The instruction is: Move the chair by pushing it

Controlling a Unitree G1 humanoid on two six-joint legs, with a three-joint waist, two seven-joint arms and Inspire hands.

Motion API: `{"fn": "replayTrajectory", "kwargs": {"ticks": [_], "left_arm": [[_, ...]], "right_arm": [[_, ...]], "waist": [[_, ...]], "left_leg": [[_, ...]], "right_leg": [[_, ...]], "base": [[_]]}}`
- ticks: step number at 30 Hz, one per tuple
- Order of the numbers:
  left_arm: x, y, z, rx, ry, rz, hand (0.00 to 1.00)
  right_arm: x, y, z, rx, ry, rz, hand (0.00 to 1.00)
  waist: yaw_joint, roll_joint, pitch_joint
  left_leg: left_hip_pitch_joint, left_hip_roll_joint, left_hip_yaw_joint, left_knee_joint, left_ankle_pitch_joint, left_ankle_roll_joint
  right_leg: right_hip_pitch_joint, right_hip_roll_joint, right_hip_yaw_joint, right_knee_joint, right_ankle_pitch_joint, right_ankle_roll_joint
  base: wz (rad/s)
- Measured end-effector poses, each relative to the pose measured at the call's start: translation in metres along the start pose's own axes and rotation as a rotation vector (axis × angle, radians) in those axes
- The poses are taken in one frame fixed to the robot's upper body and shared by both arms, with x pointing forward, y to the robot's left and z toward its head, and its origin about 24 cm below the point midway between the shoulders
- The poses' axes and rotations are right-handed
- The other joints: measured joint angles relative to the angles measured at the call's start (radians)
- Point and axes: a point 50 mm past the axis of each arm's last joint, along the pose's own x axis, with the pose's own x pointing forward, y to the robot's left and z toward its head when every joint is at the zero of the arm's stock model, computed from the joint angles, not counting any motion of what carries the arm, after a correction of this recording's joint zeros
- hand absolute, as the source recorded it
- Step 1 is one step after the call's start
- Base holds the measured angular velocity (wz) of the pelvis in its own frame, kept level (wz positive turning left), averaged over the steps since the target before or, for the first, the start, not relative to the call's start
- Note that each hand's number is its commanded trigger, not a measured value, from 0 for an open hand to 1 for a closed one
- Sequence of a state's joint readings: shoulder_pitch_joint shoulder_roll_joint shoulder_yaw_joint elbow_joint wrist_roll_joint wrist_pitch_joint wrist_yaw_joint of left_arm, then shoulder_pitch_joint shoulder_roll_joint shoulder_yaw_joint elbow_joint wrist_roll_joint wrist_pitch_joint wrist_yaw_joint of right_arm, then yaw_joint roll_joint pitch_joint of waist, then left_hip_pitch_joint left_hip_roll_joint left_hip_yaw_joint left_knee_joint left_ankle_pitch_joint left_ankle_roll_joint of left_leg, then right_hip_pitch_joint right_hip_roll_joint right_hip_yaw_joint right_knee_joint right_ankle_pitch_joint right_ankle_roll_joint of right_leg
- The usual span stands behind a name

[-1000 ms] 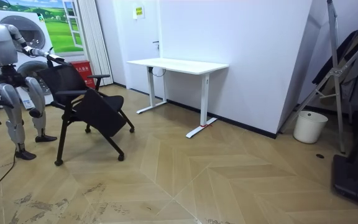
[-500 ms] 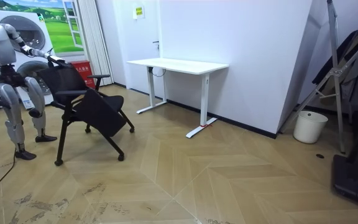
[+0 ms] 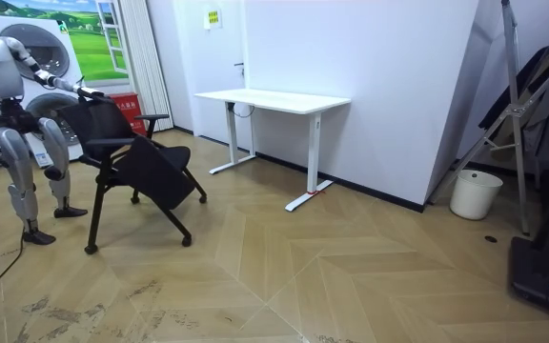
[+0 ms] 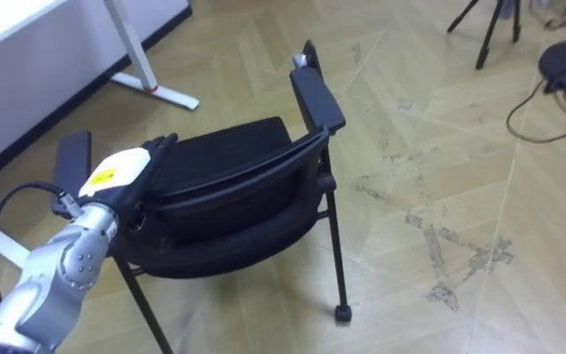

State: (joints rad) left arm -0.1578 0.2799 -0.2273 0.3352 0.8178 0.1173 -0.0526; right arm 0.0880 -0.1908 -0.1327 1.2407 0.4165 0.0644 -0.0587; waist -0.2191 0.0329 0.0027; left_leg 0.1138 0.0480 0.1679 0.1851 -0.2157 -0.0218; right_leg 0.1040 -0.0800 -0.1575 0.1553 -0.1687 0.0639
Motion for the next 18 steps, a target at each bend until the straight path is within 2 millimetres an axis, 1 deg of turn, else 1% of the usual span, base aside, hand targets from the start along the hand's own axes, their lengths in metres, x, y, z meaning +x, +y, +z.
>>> {"fn": "replayTrajectory", "kwargs": {"ticks": [1, 4, 6, 7, 8, 11, 18], "left_arm": [[0.0002, -0.0023, -0.0017, 0.002, 0.005, 0.004, 0.0], [0.0003, -0.0057, -0.0048, 0.004, 0.01, 0.016, 0.0], [-0.0001, -0.0073, -0.0058, 0.004, 0.01, 0.023, 0.38], [-0.0001, -0.0077, -0.0058, 0.004, 0.006, 0.026, 0.91], [-0.0001, -0.0079, -0.0057, 0.005, 0.003, 0.03, 1.0], [-0.0002, -0.0096, -0.0052, 0.008, 0.0, 0.031, 1.0], [-0.0006, -0.0119, -0.0056, 0.038, -0.014, 0.018, 1.0]], "right_arm": [[-0.0001, -0.0004, 0.0005, 0.002, -0.005, -0.004, 0.0], [-0.0002, -0.0016, -0.0003, 0.009, -0.004, -0.009, 0.0], [-0.0003, -0.0019, 0.0001, 0.009, -0.006, -0.017, 0.0], [-0.0003, -0.0017, 0.0008, 0.009, -0.009, -0.019, 0.0], [-0.0003, -0.0014, 0.0016, 0.009, -0.012, -0.019, 0.0], [-0.0003, -0.0009, 0.0029, 0.009, -0.018, -0.021, 0.0], [-0.0004, -0.0005, 0.0037, 0.012, -0.022, -0.019, 0.0]], "waist": [[-0.002, -0.002, -0.0018], [-0.006, -0.002, -0.002], [-0.004, 0.0, -0.0035], [-0.003, 0.001, -0.0038], [-0.001, 0.002, -0.0043], [0.001, 0.005, -0.0058], [0.0, 0.01, -0.0048]], "left_leg": [[0.006, 0.0, 0.002, -0.001, 0.0, 0.0], [0.016, 0.0, 0.006, -0.004, 0.0, 0.0], [0.019, 0.001, 0.01, -0.009, 0.0, 0.0], [0.02, 0.001, 0.011, -0.011, 0.0, 0.0], [0.021, 0.001, 0.012, -0.011, 0.0, 0.0], [0.022, 0.001, 0.013, -0.012, 0.0, 0.0], [0.03, 0.001, 0.015, -0.016, 0.0, 0.0]], "right_leg": [[0.005, 0.001, 0.004, 0.0, 0.0, 0.0], [0.013, 0.002, 0.007, 0.001, 0.003, -0.001], [0.016, 0.003, 0.012, 0.001, 0.004, -0.001], [0.017, 0.003, 0.013, 0.001, 0.004, -0.001], [0.017, 0.004, 0.015, 0.001, 0.005, -0.001], [0.018, 0.004, 0.018, 0.0, 0.006, -0.002], [0.019, 0.004, 0.02, -0.003, 0.005, -0.001]], "base": [[-0.04], [-0.04], [-0.06], [-0.04], [-0.03], [0.0], [0.0]]}}
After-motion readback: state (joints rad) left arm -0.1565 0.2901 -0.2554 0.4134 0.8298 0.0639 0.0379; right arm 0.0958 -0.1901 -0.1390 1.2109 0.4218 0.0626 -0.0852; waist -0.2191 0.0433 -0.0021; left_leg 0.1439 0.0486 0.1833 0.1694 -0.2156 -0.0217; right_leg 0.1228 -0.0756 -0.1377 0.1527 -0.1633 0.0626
